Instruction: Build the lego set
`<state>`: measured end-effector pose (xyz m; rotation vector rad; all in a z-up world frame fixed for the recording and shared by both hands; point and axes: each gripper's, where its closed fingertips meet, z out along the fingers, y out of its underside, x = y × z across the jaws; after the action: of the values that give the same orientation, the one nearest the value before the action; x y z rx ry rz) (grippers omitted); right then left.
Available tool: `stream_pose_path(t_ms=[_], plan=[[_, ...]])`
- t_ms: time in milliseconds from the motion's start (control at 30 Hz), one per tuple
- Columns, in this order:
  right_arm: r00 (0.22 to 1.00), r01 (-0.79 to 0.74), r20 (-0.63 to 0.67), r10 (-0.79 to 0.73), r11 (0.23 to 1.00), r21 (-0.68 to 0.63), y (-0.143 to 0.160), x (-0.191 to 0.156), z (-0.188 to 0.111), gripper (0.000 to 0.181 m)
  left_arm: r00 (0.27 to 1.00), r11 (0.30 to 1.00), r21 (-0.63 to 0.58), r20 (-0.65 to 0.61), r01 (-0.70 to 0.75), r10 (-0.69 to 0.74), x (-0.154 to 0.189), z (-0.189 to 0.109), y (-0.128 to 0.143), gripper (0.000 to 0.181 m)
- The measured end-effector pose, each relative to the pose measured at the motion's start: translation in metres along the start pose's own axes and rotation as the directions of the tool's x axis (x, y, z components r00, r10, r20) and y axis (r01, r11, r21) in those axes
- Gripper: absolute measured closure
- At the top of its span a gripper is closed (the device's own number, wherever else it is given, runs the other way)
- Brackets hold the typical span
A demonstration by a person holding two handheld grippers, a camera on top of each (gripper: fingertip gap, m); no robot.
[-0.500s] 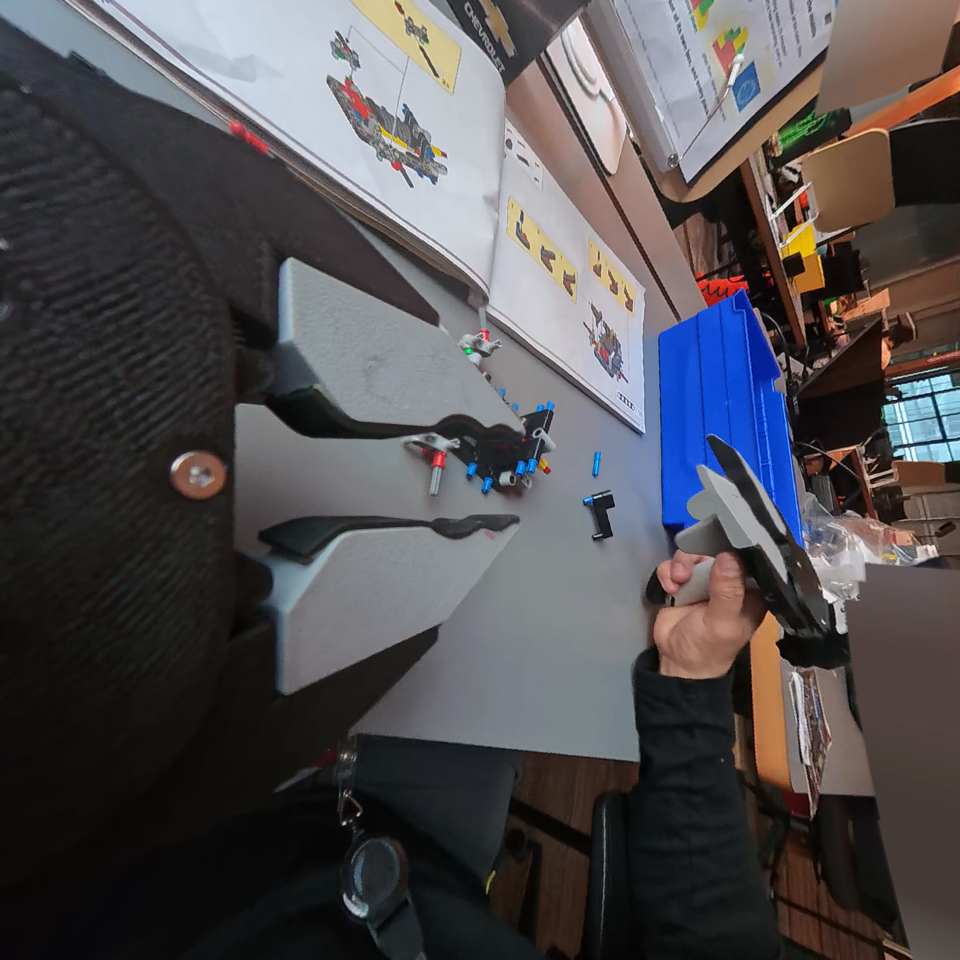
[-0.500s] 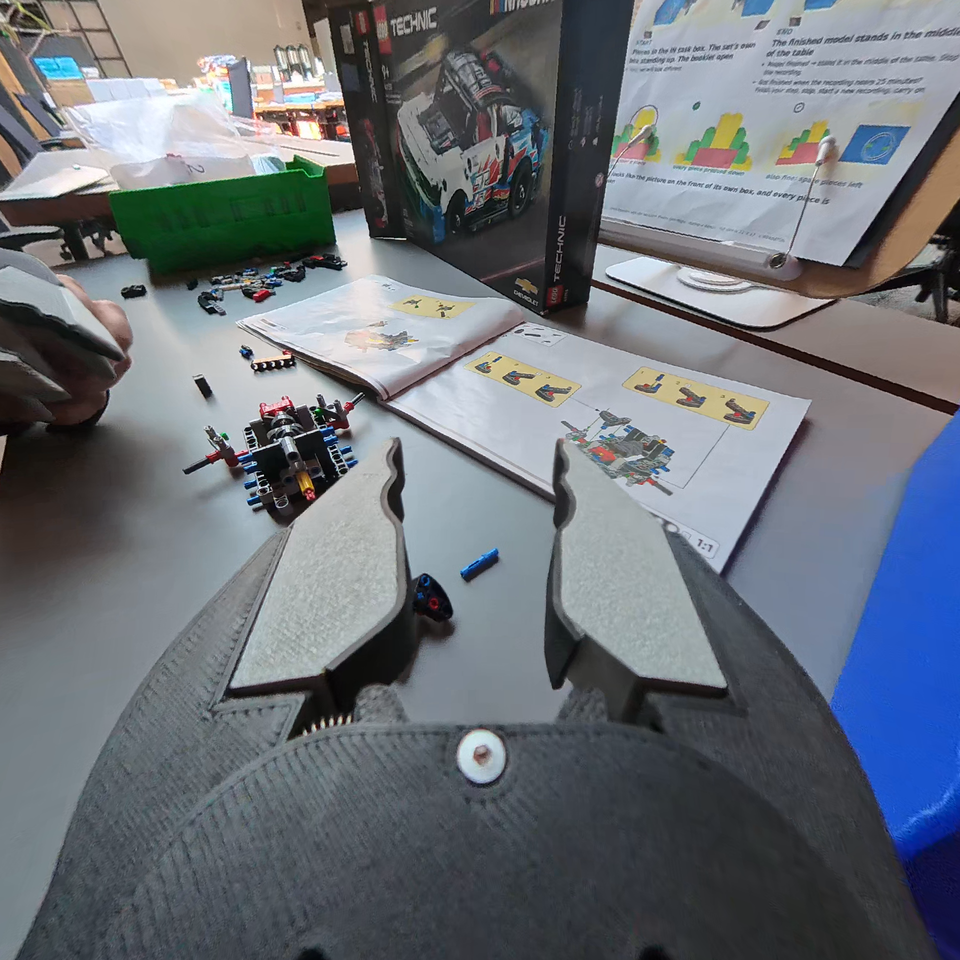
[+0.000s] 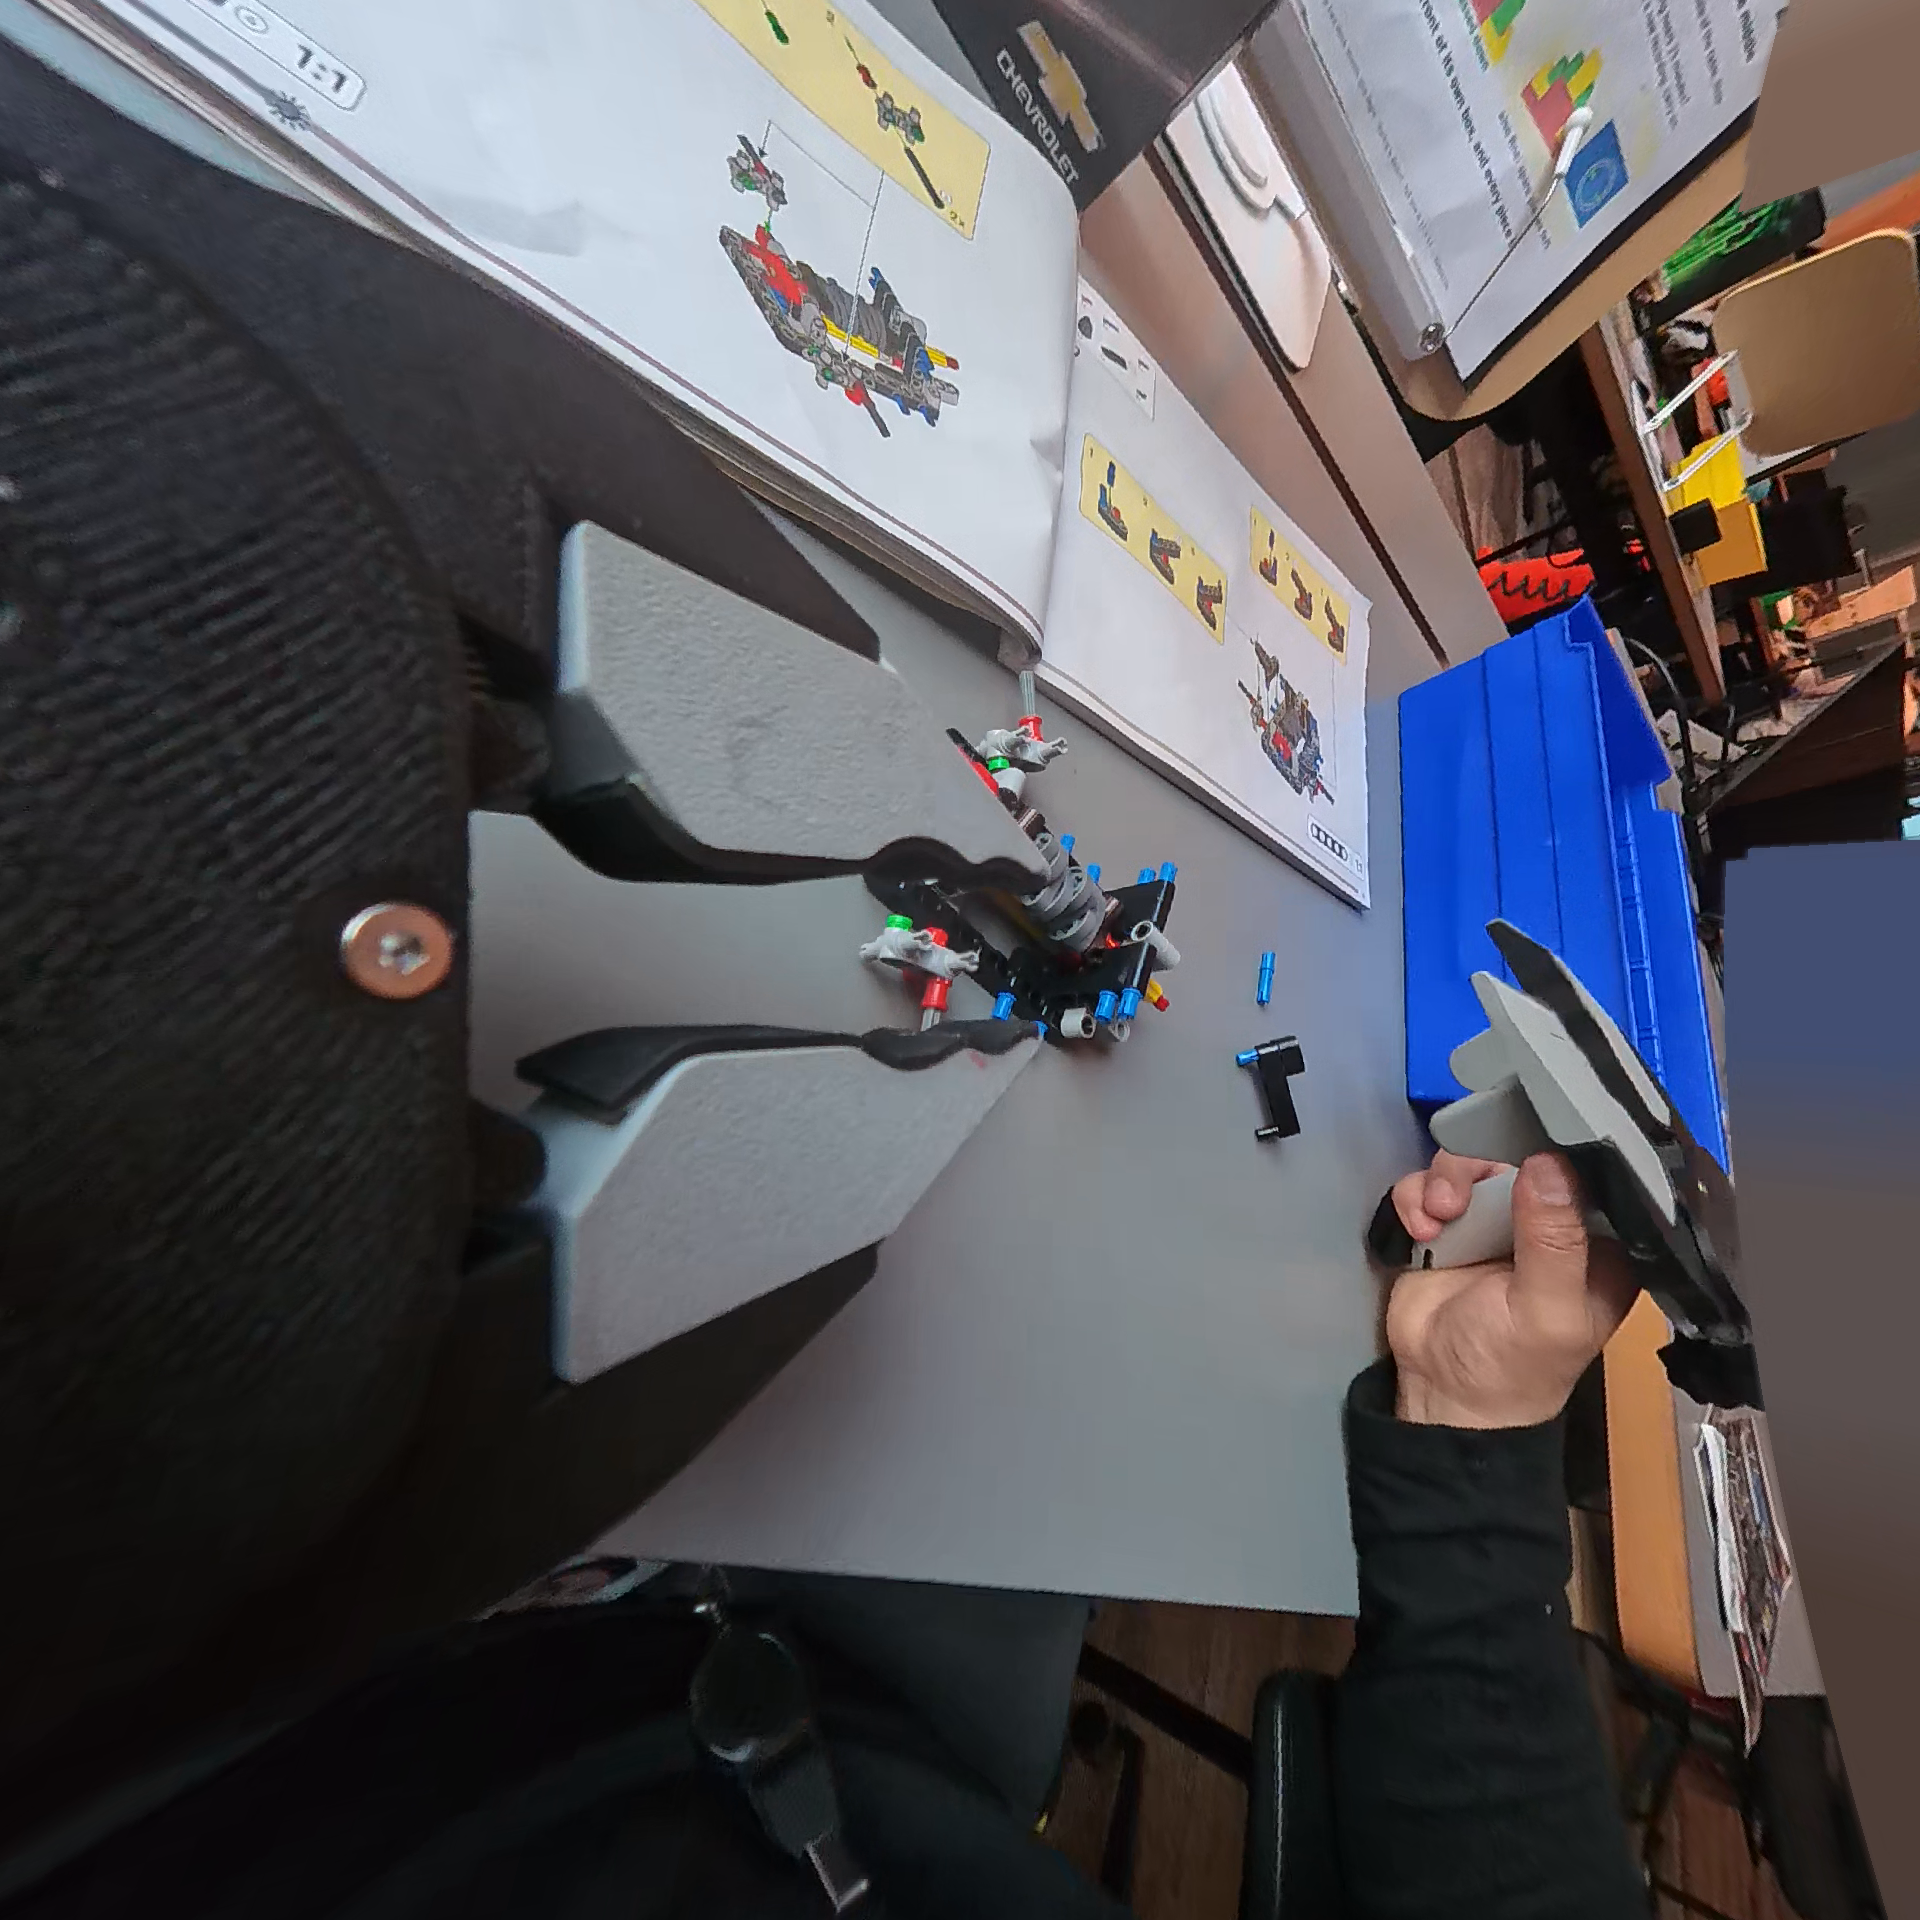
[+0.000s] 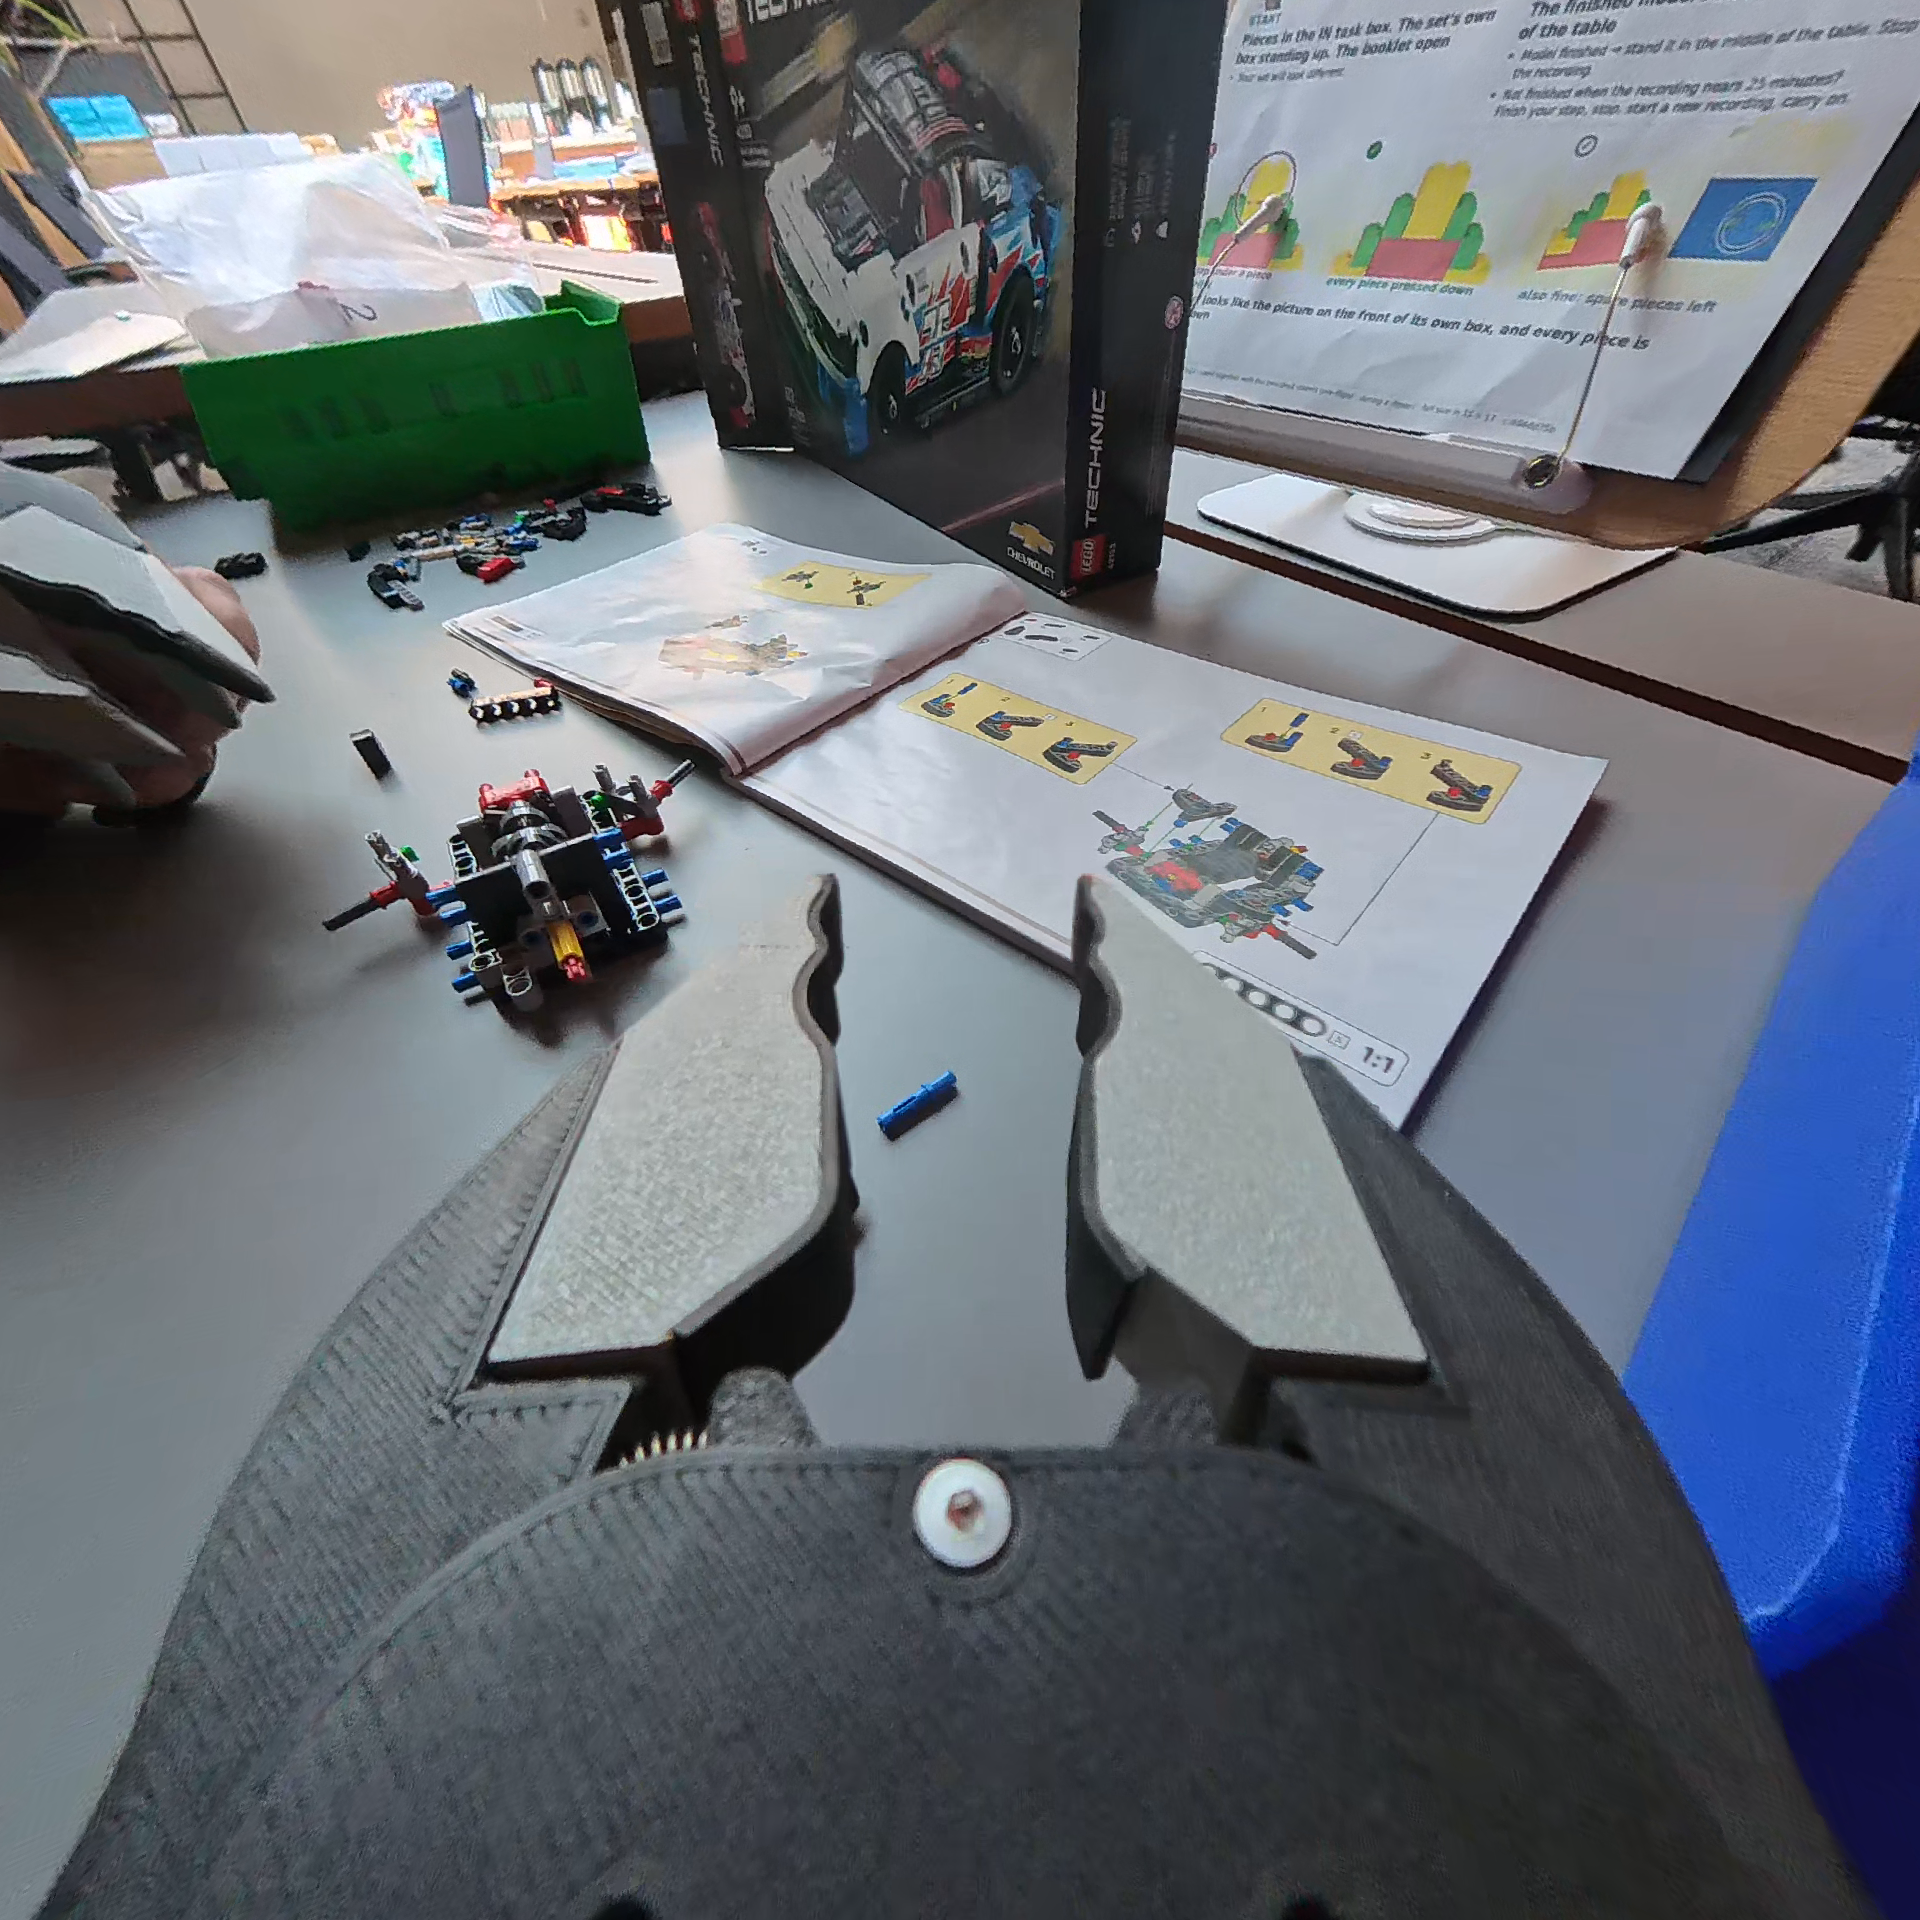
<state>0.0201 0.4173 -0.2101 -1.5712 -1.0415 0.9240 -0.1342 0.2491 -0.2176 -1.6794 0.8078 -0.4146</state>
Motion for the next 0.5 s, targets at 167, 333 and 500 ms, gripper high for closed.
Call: stream_pose_path(t_ms=[167, 333, 500], plan=[[0.999, 0.033, 0.023, -0.032, 0.999, -0.043, 0.008, -0.007, 0.004, 0.146, 0.999, 0.999, -0.017, -0.007, -0.034, 0.034, 0.000, 0.003, 0.002, 0.161], [0.997, 0.077, 0.033, -0.073, 0.991, -0.114, 0.021, -0.013, -0.001, 0.161, 0.998, 0.997, -0.060, -0.037, -0.055, 0.052, 0.005, 0.008, 0.008, 0.160], [0.985, 0.159, -0.021, -0.169, 0.960, -0.230, 0.041, -0.021, -0.011, 0.168, 0.998, 0.998, -0.056, -0.046, -0.040, 0.038, 0.005, 0.007, 0.007, 0.160]])
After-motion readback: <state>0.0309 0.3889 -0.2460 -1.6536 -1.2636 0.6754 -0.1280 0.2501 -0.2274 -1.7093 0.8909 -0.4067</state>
